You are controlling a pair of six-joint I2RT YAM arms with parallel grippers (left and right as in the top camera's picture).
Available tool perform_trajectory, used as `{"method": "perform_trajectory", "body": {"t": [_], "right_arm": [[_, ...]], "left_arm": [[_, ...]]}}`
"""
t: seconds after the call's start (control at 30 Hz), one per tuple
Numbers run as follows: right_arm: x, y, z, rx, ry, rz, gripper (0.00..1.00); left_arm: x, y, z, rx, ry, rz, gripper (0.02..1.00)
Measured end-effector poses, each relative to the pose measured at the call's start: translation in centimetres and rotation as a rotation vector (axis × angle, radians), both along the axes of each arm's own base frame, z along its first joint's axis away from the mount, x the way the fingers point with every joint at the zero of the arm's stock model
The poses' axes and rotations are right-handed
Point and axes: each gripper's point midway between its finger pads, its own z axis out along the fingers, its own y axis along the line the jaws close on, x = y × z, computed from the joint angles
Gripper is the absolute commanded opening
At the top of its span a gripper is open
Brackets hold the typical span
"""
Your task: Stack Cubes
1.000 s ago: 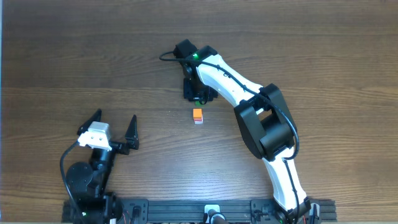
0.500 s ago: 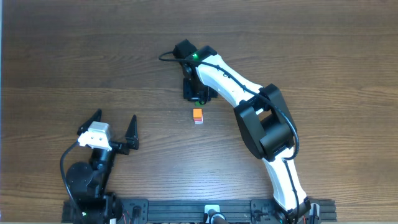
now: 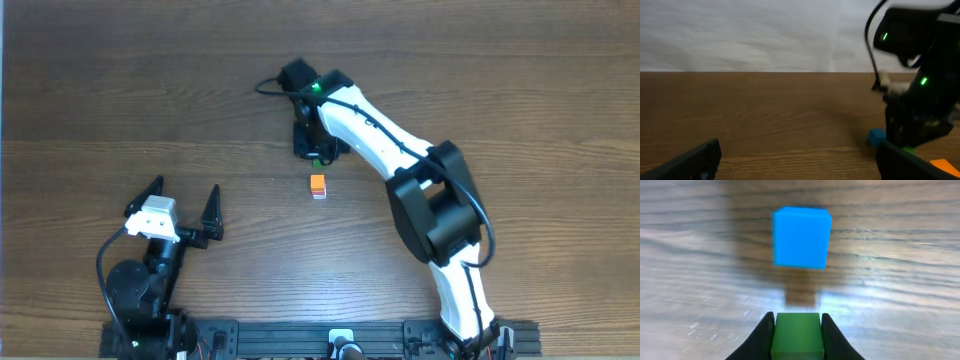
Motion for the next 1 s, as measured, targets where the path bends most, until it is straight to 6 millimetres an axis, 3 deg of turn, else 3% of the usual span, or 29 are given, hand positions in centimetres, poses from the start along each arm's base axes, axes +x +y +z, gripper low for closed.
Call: {"method": "perform_trajectory", "body": {"t": [0.23,0.43,0.67,1.0], "right_arm": [[0.1,-0.4,5.8,0.040,-0.099,-0.003,0.141],[-2.1,-1.5,8.4,0.007,-0.088,0.010,0.143],[-5.1,0.1,8.9,-0.015,-0.055,0.058,0.141],[-6.3,0.5,7.0,-0.019,-0.023,0.041,0.137]], "left_arm": [[0.0,0.0,0.0,0.000,0.000,0.000,0.998],[0.0,0.0,0.0,0.000,0.000,0.000,1.000],[0.0,0.0,0.0,0.000,0.000,0.000,0.998],[0.0,0.0,0.0,0.000,0.000,0.000,0.998]]}}
